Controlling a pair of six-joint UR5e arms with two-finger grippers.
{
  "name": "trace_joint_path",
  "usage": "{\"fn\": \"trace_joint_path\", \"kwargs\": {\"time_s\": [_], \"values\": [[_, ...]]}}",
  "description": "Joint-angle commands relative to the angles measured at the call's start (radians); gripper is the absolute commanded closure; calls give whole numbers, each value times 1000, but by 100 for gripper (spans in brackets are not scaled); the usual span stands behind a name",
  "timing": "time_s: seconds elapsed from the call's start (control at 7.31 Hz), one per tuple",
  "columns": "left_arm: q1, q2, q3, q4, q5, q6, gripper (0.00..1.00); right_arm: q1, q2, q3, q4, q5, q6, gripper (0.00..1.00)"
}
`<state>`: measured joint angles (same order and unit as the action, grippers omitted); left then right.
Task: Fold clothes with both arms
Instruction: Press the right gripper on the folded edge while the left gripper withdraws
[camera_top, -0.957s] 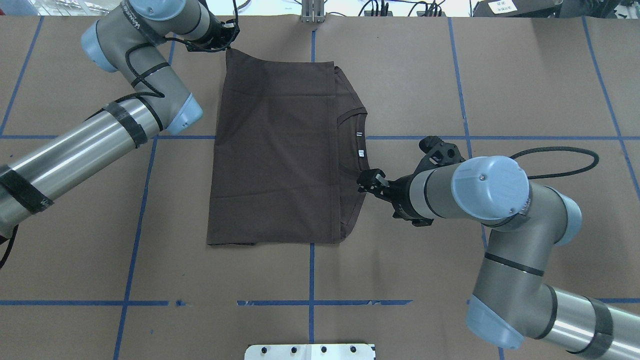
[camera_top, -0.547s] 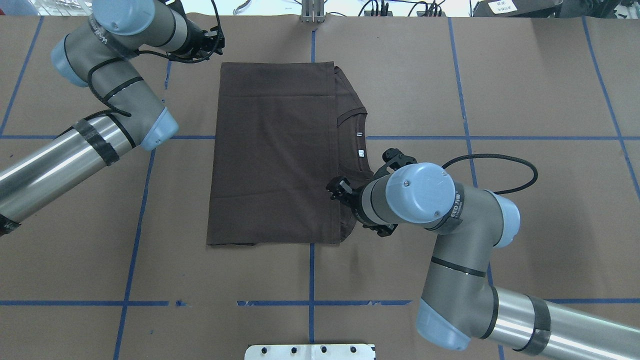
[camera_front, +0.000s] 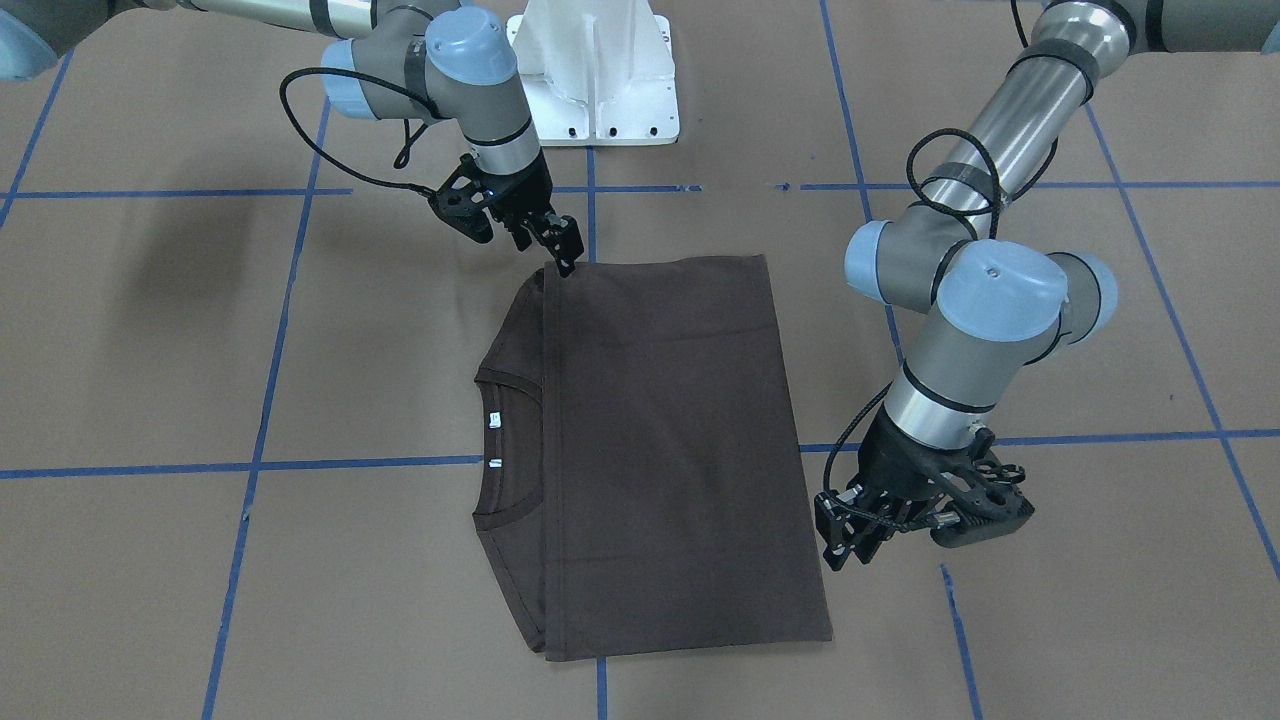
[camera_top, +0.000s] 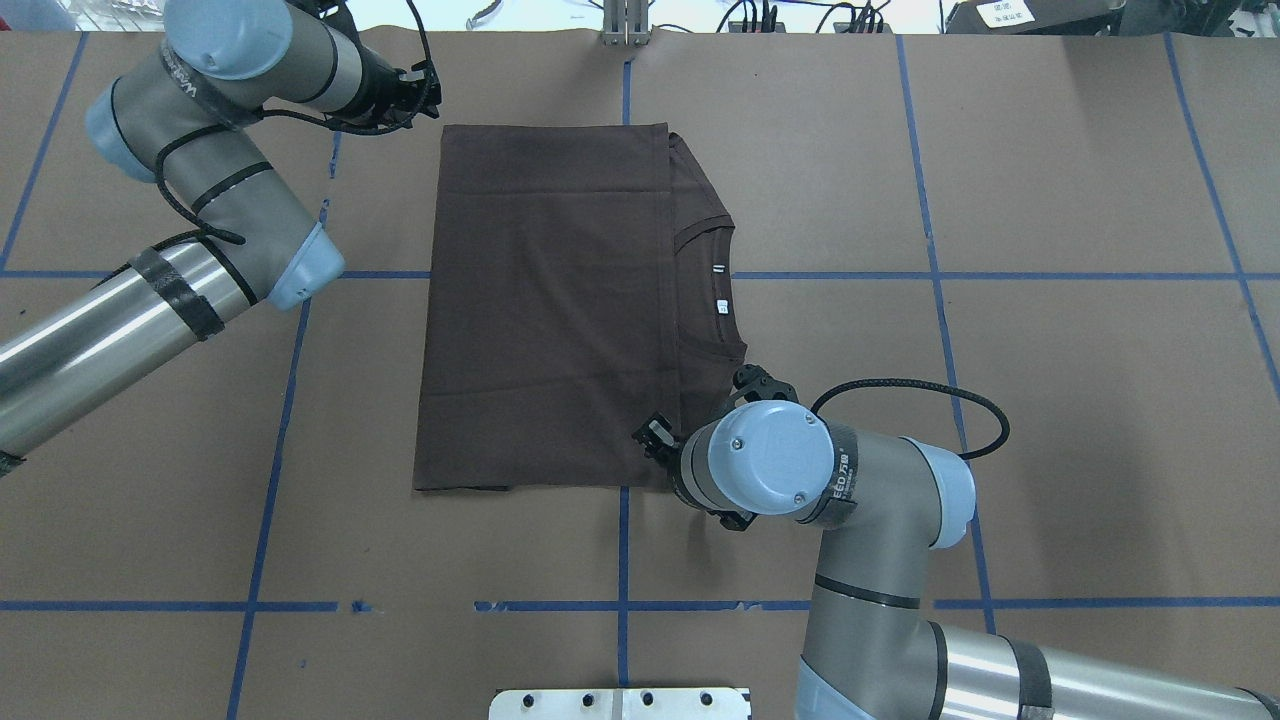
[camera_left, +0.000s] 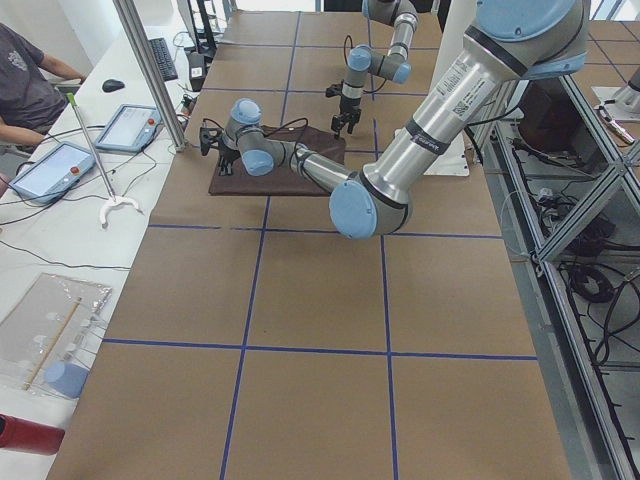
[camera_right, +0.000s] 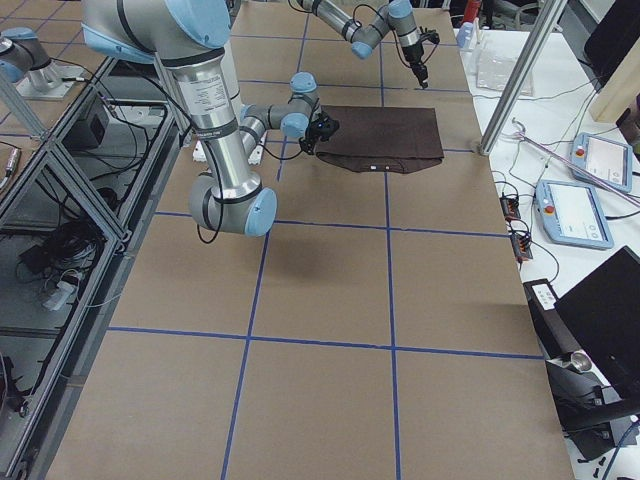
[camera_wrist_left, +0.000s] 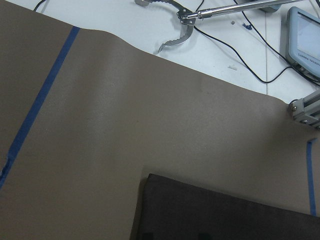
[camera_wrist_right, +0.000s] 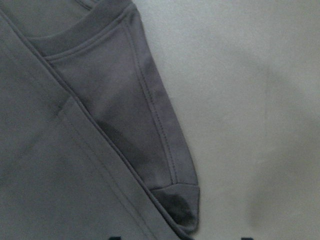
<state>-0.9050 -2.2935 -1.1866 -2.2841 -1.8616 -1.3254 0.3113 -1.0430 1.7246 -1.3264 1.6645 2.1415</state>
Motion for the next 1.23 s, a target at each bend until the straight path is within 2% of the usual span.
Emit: {"fn": "trace_joint_path", "kwargs": {"time_s": [0.0,0.14,0.27,0.41,0.82,0.96,1.09], "values": [[0,0,-1,0,-1,0,58,-8,0,-16,-2,-5,26,28],[0,0,-1,0,-1,0,58,-9,0,-16,-2,-5,28,43],[0,0,-1,0,-1,0,58,-9,0,-17,-2,-8,29,68],[0,0,-2,2,-1,0,58,-9,0,-19,-1,-8,32,100],[-2,5,-16,9,-2,0,58,0,1,-22,9,-8,21,100],[-2,6,-16,11,-2,0,58,18,33,-23,-8,-8,23,100],[-2,6,-22,12,-2,0,58,19,37,-52,-1,-8,24,100]]}}
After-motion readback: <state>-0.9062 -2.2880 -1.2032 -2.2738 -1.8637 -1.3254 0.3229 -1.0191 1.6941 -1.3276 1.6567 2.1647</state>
